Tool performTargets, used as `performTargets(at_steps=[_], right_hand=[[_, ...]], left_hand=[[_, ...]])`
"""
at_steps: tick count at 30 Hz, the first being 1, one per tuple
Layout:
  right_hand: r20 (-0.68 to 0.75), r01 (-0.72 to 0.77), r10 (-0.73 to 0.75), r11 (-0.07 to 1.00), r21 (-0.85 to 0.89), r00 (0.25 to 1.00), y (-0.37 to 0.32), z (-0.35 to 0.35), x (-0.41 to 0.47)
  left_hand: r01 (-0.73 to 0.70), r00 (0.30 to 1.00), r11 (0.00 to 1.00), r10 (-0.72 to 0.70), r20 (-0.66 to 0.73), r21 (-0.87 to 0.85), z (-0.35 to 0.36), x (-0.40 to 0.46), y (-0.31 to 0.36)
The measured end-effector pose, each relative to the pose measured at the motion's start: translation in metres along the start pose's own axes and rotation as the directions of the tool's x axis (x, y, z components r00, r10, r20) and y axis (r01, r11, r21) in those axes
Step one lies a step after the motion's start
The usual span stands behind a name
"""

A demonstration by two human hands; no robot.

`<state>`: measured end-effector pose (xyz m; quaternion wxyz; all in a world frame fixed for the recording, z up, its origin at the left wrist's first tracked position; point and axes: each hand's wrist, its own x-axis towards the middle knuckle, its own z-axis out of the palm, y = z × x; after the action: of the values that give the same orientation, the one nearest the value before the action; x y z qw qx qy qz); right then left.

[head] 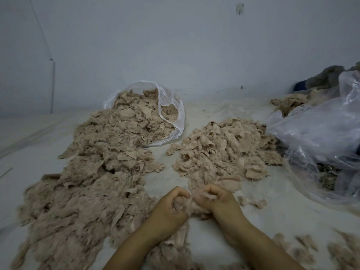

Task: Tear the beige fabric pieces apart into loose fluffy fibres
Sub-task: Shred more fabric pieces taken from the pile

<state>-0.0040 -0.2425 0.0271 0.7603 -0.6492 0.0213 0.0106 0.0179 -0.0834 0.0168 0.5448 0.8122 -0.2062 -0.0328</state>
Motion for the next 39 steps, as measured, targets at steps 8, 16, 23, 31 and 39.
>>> performTargets(at_steps=[8,16,23,31,39], right_hand=[[-0.095,0.067,-0.062,0.997,0.046,0.994,0.002,0.000,0.001],[-0.381,0.167,-0.141,0.985,0.036,0.914,0.006,-0.004,0.010],[-0.134,0.105,-0.117,0.990,-0.095,0.984,0.005,0.002,0.004],[-0.063,0.091,-0.093,0.995,-0.036,0.994,0.000,0.008,-0.004],[-0.076,0.146,-0.150,0.988,-0.055,0.986,0.000,0.010,-0.005]], left_hand=[[0.043,0.997,0.984,-0.054,-0.056,-0.174,-0.003,0.002,0.003],[0.042,0.999,0.999,-0.041,0.036,-0.027,-0.011,0.002,0.000],[0.045,0.993,0.993,-0.056,-0.099,-0.110,-0.013,0.000,0.004],[0.012,0.973,0.990,-0.043,-0.226,-0.138,-0.004,0.005,0.003],[0.095,0.945,0.992,-0.061,-0.321,0.088,0.004,0.011,-0.009]])
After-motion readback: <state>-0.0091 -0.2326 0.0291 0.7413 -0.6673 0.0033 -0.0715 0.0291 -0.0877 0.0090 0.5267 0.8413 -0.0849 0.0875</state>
